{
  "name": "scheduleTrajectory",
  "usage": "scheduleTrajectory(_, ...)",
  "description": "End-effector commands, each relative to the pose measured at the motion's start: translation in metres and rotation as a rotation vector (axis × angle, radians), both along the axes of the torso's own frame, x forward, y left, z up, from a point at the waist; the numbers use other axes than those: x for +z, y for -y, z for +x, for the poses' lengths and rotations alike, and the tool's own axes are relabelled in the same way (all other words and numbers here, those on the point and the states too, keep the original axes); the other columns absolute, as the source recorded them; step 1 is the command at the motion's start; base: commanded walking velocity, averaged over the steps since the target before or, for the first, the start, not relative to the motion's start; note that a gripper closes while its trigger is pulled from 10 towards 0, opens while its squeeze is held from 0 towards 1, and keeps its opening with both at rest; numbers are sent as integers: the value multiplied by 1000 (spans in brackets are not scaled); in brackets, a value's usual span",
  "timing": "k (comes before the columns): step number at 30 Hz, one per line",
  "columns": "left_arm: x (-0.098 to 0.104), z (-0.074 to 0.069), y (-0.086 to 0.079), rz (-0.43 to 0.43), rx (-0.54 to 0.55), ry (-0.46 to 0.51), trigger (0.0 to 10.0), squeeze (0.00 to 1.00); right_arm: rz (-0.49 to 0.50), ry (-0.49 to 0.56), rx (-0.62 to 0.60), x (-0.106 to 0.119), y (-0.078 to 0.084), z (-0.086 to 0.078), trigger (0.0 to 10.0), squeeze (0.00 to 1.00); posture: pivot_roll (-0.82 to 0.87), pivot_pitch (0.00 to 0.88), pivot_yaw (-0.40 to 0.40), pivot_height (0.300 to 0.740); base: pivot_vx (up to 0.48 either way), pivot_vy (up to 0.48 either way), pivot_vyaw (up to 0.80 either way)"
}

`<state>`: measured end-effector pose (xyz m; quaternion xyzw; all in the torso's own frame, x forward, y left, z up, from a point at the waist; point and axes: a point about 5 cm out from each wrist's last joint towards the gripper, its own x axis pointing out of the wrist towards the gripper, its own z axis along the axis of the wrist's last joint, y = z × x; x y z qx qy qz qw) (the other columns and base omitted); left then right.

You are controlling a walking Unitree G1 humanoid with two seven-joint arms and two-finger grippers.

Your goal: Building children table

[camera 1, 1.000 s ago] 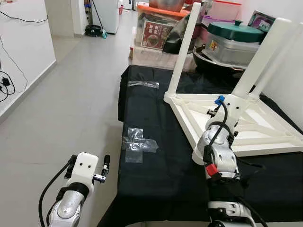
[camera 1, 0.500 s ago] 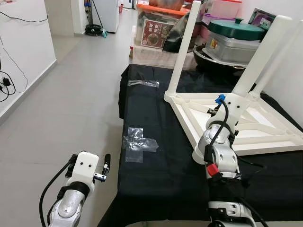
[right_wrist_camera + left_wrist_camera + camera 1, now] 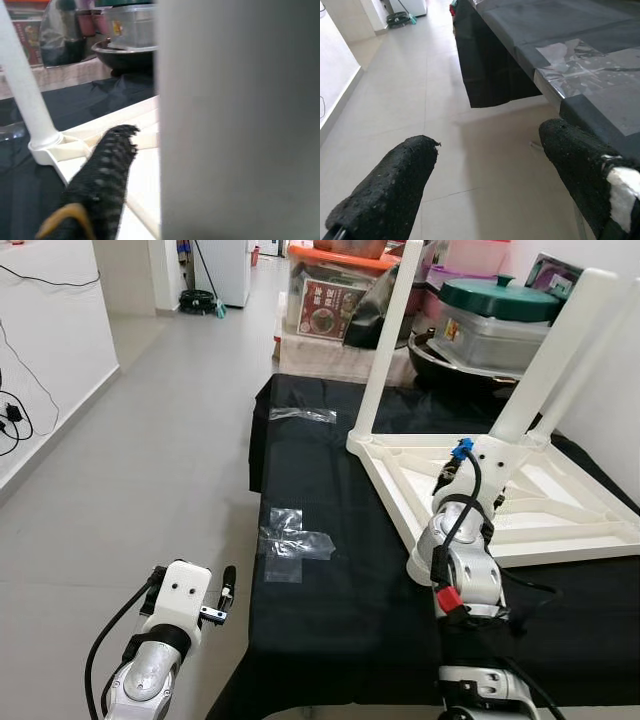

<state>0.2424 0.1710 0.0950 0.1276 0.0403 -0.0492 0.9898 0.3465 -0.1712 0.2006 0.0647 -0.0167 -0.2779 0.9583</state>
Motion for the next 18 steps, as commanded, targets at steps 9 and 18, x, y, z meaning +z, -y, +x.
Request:
scheduleTrajectory(9,-5,0,5,-6,-20,-20,10000,0,-39,101,29,22,7,-9,10000,1000,111,0,-147,740,0,0,0)
scheduleTrajectory(18,-6,1,7,-10,-30,-21,10000,0,-104,123,62,29,25,-18,10000,1000,111,0,-147,740,0,0,0)
